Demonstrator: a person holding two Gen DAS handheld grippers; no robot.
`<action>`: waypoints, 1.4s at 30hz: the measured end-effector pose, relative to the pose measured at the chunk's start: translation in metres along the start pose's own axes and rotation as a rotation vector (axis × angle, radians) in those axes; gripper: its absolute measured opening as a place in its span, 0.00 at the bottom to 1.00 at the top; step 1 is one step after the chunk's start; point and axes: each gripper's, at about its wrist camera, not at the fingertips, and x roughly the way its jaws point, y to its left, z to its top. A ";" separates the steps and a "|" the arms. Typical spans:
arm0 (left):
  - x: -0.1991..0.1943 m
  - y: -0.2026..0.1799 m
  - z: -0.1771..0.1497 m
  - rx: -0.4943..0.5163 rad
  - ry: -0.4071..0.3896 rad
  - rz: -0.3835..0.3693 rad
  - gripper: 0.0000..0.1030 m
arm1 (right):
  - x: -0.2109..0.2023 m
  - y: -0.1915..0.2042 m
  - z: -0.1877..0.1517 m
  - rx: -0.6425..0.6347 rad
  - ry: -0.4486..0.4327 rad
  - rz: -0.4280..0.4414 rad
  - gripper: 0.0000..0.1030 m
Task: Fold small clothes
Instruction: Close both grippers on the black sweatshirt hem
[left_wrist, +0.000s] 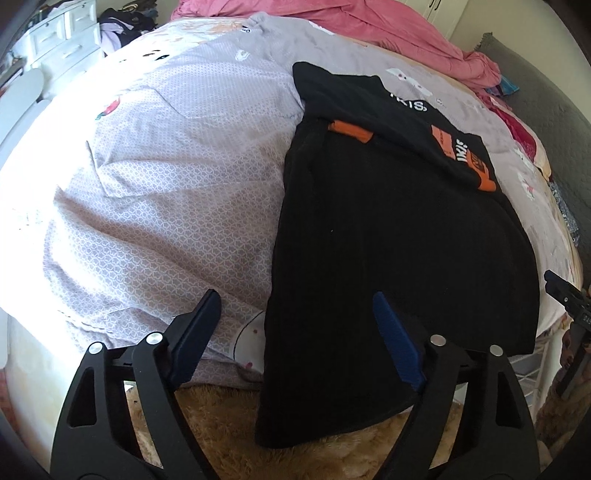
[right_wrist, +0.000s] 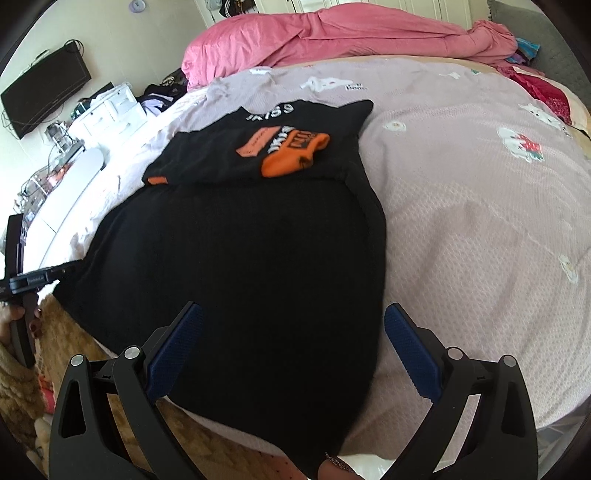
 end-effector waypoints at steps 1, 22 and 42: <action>0.001 0.000 -0.001 0.006 0.007 0.004 0.74 | 0.001 -0.001 -0.002 0.001 0.007 -0.001 0.95; 0.008 0.006 -0.009 -0.001 0.078 0.002 0.61 | 0.005 -0.015 -0.057 0.092 0.175 0.114 0.56; 0.008 0.002 -0.012 0.015 0.133 -0.062 0.57 | 0.003 -0.009 -0.065 -0.010 0.216 0.062 0.41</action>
